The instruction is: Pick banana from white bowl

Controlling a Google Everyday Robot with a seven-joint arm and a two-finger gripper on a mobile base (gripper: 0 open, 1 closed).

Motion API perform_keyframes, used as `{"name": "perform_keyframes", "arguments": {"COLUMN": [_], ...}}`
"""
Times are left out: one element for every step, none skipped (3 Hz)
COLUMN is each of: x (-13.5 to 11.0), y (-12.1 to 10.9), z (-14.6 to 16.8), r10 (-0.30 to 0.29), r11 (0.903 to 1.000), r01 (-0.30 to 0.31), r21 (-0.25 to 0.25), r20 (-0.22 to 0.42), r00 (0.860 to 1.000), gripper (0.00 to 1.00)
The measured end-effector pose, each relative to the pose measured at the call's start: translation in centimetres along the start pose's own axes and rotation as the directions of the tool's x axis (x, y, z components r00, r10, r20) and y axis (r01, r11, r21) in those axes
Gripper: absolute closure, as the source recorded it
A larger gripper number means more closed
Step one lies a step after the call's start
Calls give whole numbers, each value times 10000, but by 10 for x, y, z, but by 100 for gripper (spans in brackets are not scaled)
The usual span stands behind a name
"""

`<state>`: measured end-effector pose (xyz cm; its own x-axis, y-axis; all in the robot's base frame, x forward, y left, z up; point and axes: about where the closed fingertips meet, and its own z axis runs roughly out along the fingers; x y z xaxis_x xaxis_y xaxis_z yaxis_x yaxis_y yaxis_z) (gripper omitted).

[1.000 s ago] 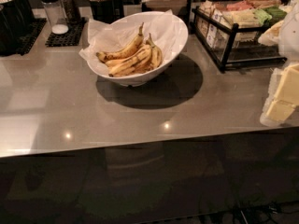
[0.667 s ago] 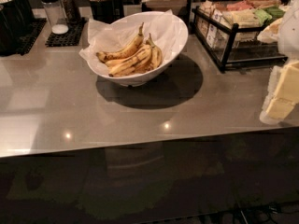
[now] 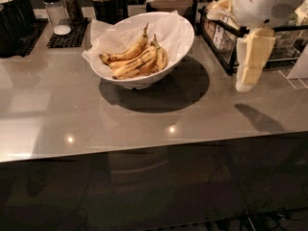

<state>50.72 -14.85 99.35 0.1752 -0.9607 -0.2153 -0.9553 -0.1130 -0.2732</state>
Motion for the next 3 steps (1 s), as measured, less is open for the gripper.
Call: {"name": "perform_keyframes", "arguments": {"x": [-49, -97, -142], "y": [-41, -74, -98], "z": [24, 52, 70], "r10": [-2126, -3423, -4350], "r11": [9750, 9319, 8878], "r01": [2188, 3612, 4602], "r21": [-388, -336, -46], "r20": [1231, 2481, 3179], "r00": [9694, 9062, 8424], "gripper": [0, 0, 0]}}
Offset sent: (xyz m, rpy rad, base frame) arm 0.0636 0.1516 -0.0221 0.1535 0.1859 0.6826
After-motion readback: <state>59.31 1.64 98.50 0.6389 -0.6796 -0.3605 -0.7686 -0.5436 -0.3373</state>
